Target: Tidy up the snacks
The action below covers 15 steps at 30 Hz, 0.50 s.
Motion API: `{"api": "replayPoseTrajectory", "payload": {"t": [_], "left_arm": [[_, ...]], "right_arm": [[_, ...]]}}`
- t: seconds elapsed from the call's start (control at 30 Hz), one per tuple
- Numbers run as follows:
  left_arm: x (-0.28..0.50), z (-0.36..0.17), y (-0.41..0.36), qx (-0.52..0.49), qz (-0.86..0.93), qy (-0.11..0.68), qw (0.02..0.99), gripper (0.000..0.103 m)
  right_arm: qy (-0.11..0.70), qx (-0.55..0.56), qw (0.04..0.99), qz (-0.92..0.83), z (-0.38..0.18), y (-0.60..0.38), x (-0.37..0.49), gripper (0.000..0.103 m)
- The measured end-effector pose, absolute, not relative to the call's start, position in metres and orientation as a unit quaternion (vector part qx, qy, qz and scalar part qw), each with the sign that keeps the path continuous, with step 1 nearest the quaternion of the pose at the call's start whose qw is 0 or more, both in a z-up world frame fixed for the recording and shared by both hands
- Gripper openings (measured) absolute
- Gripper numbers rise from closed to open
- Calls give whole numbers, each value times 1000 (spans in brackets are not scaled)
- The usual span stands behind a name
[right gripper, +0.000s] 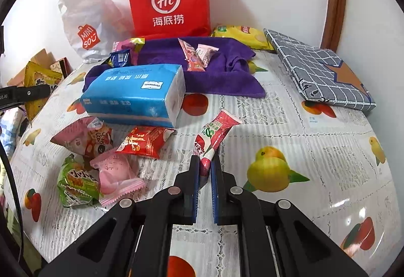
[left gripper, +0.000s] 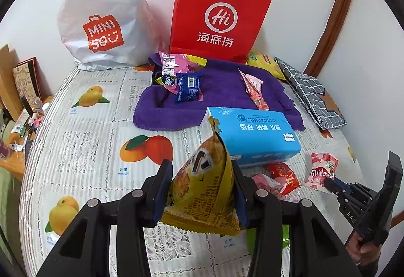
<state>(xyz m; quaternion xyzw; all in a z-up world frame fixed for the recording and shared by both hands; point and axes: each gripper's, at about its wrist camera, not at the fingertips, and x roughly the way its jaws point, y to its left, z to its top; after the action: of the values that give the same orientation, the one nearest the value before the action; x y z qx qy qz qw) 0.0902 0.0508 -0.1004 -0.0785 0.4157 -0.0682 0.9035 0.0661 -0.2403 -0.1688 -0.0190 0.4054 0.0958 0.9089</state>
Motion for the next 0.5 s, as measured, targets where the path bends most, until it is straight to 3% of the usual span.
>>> {"api": "replayPoseTrajectory", "payload": {"t": [0.1,0.3,0.5], "left_arm": [[91,-102,52,-79,-66,417,903,42],[96,-109,48,-79,-70,425,899,42],[103,-118,47,-85,-77,435,893,42]], "right_arm": [[417,-24,905,86,-177,-248,70,15],[441,-7,896,55,-193,-265,79,49],[452,60,886,83,-196,-271,86,56]]}}
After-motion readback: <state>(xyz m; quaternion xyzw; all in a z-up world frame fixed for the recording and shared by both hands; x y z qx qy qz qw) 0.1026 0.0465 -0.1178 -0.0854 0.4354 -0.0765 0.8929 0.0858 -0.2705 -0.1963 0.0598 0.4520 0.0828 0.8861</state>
